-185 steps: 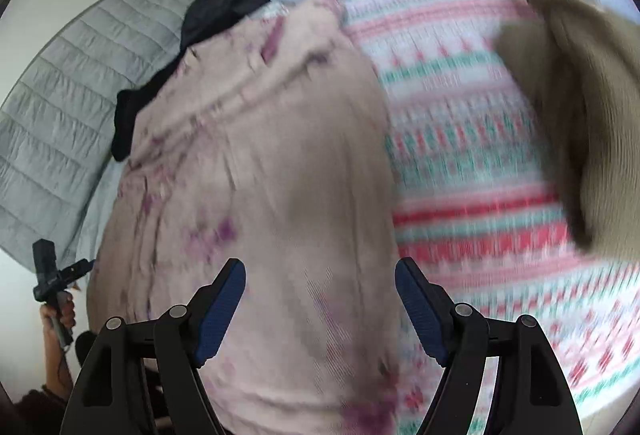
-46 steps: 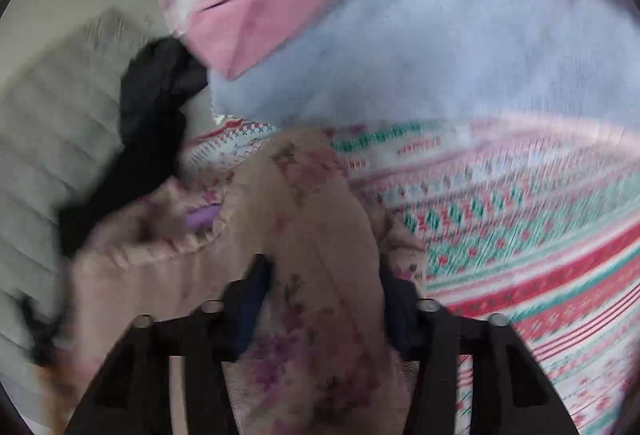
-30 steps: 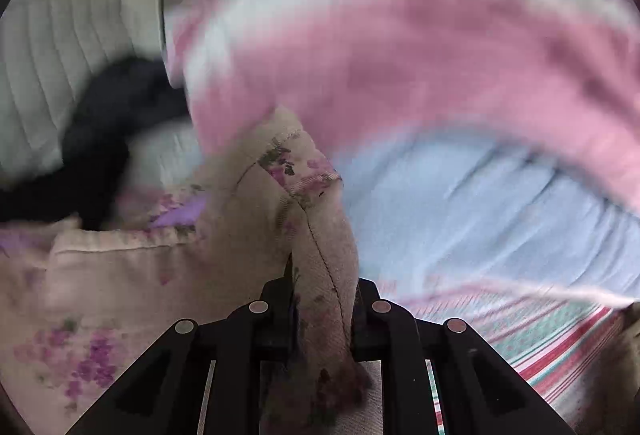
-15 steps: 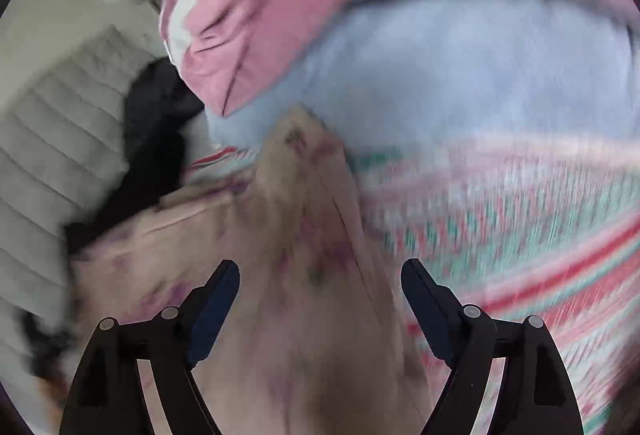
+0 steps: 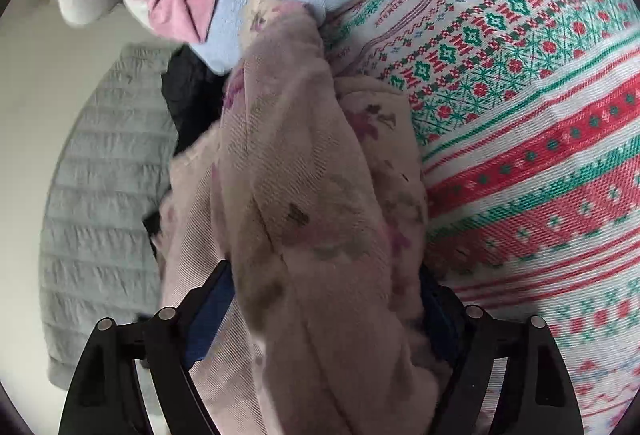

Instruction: Fold large clothes

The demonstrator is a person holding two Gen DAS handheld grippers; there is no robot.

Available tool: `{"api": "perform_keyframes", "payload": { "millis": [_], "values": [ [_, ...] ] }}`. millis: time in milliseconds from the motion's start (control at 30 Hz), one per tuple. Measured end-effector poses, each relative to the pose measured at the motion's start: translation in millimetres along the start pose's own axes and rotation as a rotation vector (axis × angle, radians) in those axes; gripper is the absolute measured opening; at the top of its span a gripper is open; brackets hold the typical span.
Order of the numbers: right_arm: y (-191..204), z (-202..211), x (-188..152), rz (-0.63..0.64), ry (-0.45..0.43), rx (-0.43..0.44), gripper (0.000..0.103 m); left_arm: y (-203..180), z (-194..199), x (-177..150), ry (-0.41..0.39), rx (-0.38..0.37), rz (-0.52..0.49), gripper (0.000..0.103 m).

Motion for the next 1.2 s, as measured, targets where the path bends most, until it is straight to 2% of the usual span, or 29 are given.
{"api": "perform_keyframes", "payload": {
  "millis": [67,133,333,433,500,567,600,667,700,733,767,833,867,967,1033,1100,1133,1167,1200],
  "values": [
    [13.7,12.4,0.6,0.028,-0.045,-0.006,0.040,-12.5,3.3,8.5,-0.022,0.017,0.005,0.032],
    [31.5,28.0,0.4,0.042,-0.077,0.002,0.034,-30.8,25.4,21.2,-0.080,-0.010,0.025,0.026],
    [108.7,91.7,-16.1,0.133,-0.121,0.095,0.030,-85.4,91.3,41.3,-0.163,-0.068,0.002,0.023],
    [120.1,132.3,-39.0,0.162,-0.105,0.106,0.030,-99.8,144.4,32.5,-0.168,-0.115,-0.024,0.023],
    [106.9,150.7,-56.7,0.161,-0.076,0.094,0.031,-94.3,165.7,15.0,-0.147,-0.121,-0.024,0.026],
    [83.7,155.6,-82.0,0.154,-0.036,0.053,0.033,-78.4,172.6,-12.1,-0.103,-0.095,-0.033,0.028],
    [71.4,152.5,-93.3,0.146,-0.021,0.027,0.034,-66.8,170.3,-26.2,-0.077,-0.070,-0.042,0.029],
    [34.4,139.4,-113.5,0.126,0.019,-0.059,0.040,-29.1,152.1,-62.5,0.005,0.042,-0.061,0.031],
    [7.8,127.8,-125.0,0.092,0.050,-0.120,0.045,-11.2,141.4,-77.9,0.046,0.102,-0.077,0.035],
    [-12.3,121.1,-132.6,0.055,0.069,-0.166,0.055,4.8,132.1,-90.7,0.079,0.161,-0.096,0.044],
    [-28.3,116.7,-137.8,0.008,0.075,-0.163,0.065,16.8,124.4,-102.1,0.105,0.182,-0.111,0.048],
    [-31.6,121.8,-134.9,-0.032,0.060,-0.118,0.068,14.2,129.9,-95.3,0.053,0.172,-0.151,0.057],
    [-27.4,128.6,-129.1,-0.009,0.044,-0.135,0.068,10.4,134.8,-89.0,0.040,0.183,-0.175,0.057],
    [-0.4,147.4,-100.4,0.159,-0.073,-0.211,0.069,-5.5,146.1,-60.1,-0.036,0.224,-0.271,0.058],
    [17.8,141.9,-86.4,0.222,-0.107,-0.221,0.069,-13.5,135.0,-40.4,-0.053,0.231,-0.297,0.061],
    [30.4,119.6,-79.9,0.262,-0.088,-0.216,0.069,-4.7,111.8,-32.4,-0.036,0.261,-0.278,0.061],
    [31.6,105.3,-79.1,0.294,-0.074,-0.242,0.069,1.8,96.8,-28.2,-0.030,0.291,-0.271,0.061],
    [29.9,87.8,-75.9,0.332,-0.076,-0.304,0.069,0.8,88.3,-24.3,-0.041,0.312,-0.270,0.059],
    [31.0,78.8,-76.7,0.347,-0.086,-0.339,0.068,-0.2,81.1,-18.2,-0.068,0.324,-0.276,0.047]
  ]
}}
Point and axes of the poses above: each gripper's, at about its wrist camera, not at the fingertips, and z roughly against the way its jaws point, y to its left, x to its top, the point moved 9 cm from there along -z, roughly the way its jaws point, and after that the axes turned 12 degrees about -y, right-handed, at the moved point
